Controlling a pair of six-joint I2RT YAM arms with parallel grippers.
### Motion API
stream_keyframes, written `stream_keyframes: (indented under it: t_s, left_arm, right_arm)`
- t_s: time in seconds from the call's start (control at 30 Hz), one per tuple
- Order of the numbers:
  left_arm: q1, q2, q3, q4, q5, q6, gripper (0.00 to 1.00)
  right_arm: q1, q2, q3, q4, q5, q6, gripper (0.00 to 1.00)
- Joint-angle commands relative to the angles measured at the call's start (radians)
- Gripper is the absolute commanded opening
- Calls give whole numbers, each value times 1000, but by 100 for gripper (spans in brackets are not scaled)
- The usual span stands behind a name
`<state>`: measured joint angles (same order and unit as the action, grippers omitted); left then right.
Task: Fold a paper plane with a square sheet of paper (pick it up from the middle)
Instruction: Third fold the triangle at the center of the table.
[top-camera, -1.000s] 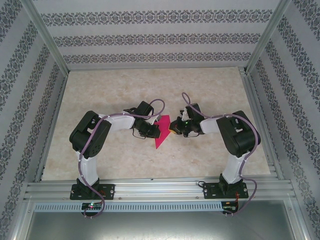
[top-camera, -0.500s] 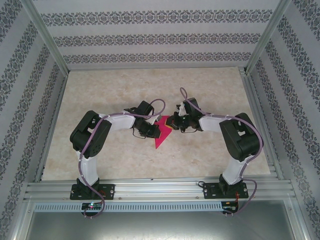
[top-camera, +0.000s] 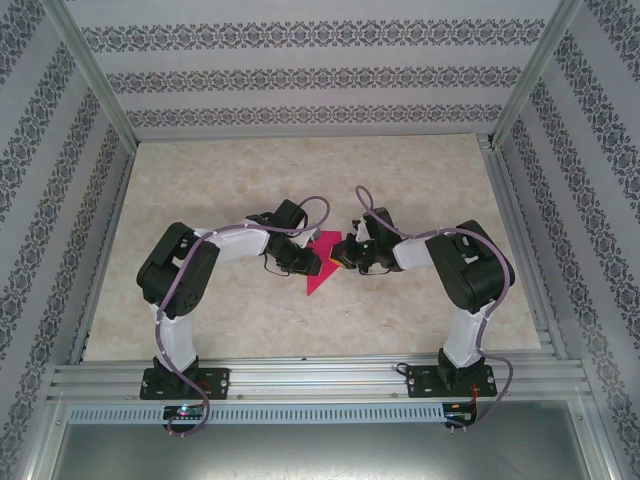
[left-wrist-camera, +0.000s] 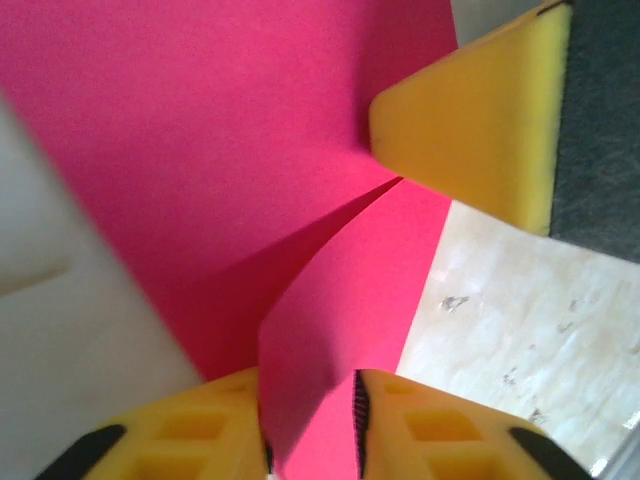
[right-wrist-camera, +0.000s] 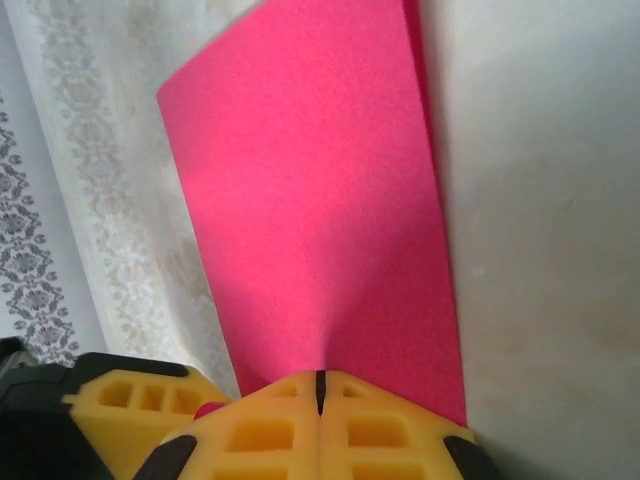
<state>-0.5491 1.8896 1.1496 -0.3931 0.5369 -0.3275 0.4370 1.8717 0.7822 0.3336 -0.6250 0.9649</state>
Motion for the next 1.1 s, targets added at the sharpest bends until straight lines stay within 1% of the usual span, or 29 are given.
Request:
stream_keyframes:
  t_s: [0.0,0.07,0.13,0.23,0.3,0.4,0.43,0.73,0.87,1.0,1.07]
  left_arm:
    - [11,-133,-19,-70,-162,-82,39]
    - [12,-197,-42,-62,-208,-153,41]
    - [10,-249,-69,-22,-193,-210,40]
    - [-9,-271,-96,62,-105,-238,30]
    - [-28,-228,-73,66,-64,-233,22]
    - [-43,-151,-54,85,-34,-246,15]
    - [-43,-130,-54,95,-37,-254,14]
    - [-40,-13,-34,73,-242,-246,8]
    - [-40,17,-51,73,-233,-223,7]
    - [-40,15,-79,86,-208,-197,7]
    - [-40,11,-83,83,-206,-188,7]
  right_arm:
    - [39,8,-52,11,98,64,1]
    - [54,-3,-57,14,123,75,1]
    - [64,-12,-62,13,141,83,1]
    - [69,-21,-70,16,159,95,2]
    - [68,-24,-71,15,160,97,2]
    - [68,-27,-68,10,157,96,2]
    - [68,-28,-67,10,155,97,2]
    - [66,-34,-39,4,110,81,4]
    - [53,-83,-23,-38,98,62,8]
    - [22,-199,-25,-175,141,-2,21]
    - [7,-240,-37,-217,155,-25,23]
